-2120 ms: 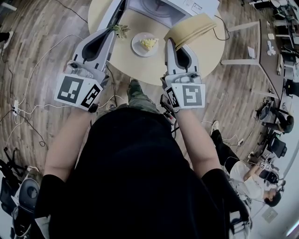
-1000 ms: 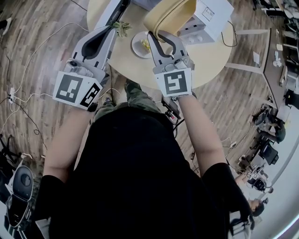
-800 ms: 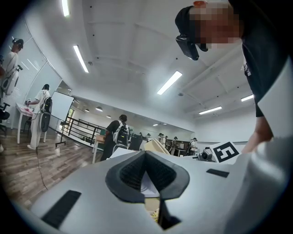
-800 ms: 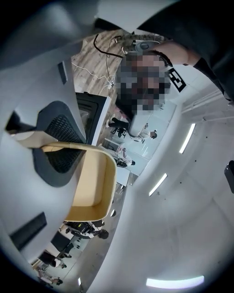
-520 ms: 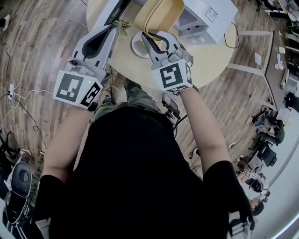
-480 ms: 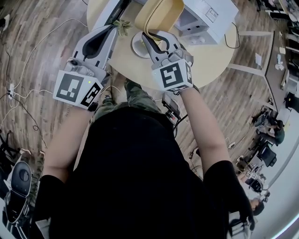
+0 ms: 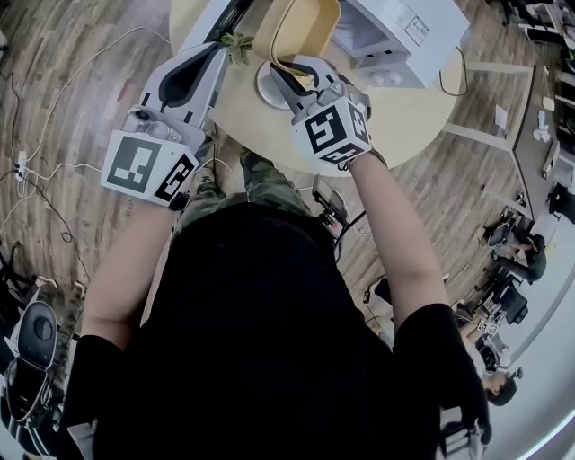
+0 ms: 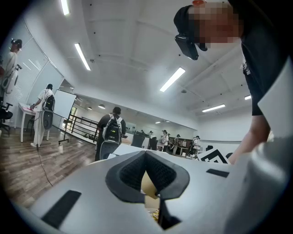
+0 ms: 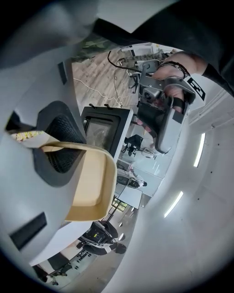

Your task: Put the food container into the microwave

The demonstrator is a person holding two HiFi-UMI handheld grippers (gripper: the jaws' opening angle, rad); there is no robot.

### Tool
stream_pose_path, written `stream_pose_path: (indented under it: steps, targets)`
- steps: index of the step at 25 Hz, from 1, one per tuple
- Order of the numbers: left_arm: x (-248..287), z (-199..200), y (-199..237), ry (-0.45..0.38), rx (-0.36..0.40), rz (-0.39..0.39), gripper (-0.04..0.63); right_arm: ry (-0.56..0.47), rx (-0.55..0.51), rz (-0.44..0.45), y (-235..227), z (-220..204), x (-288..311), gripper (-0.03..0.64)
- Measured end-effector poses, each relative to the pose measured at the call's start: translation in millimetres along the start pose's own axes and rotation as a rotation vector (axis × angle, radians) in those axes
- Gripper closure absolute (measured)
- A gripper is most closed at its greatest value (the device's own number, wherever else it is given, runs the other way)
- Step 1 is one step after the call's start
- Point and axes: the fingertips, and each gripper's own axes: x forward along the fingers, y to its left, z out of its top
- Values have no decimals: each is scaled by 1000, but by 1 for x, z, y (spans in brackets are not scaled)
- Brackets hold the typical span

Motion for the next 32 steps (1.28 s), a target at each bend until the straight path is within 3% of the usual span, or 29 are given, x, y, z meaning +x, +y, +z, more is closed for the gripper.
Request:
stream_pose_path:
  steps: [12, 21, 32]
  targets:
    - [4, -4, 7, 10, -2, 11, 577, 174, -7, 147, 0, -56, 31, 584]
    - [4, -7, 16, 23, -2, 27, 577, 278, 13, 208, -6, -85, 49, 584]
    - [7, -12, 21, 44, 7, 36, 577, 379, 8, 183, -37, -118, 65, 586]
